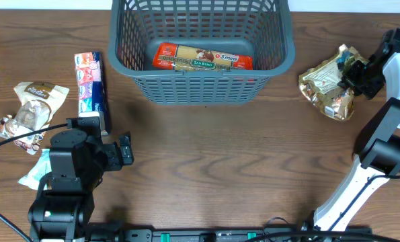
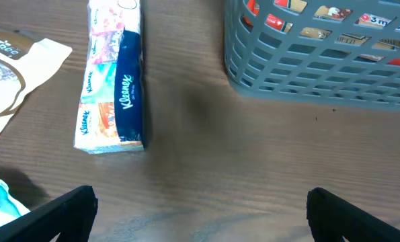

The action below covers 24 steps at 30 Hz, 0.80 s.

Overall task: Pack container
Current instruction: 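Carry the gold foil pouch into the basket and release it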

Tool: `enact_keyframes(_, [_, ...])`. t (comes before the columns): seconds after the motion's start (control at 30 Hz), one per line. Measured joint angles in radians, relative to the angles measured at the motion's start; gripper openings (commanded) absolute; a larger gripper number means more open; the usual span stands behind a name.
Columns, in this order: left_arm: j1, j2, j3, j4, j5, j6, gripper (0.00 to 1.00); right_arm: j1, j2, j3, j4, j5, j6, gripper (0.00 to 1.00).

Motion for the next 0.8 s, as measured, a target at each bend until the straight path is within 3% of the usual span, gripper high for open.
enact_keyframes(0.33, [0.000,0.000,0.000,0.000,0.000,0.000,0.98,0.037,-0.075,-0.004,-0.010,0.046,-0.048,0.01])
enact_keyframes(0.6, [0.000,0.000,0.000,0.000,0.000,0.000,0.99,0.092,-0.336,0.139,0.004,0.105,-0.139,0.01])
enact_keyframes(0.8, [0.000,0.000,0.000,0.000,0.000,0.000,0.98,0.248,-0.550,0.276,0.135,0.141,-0.323,0.01])
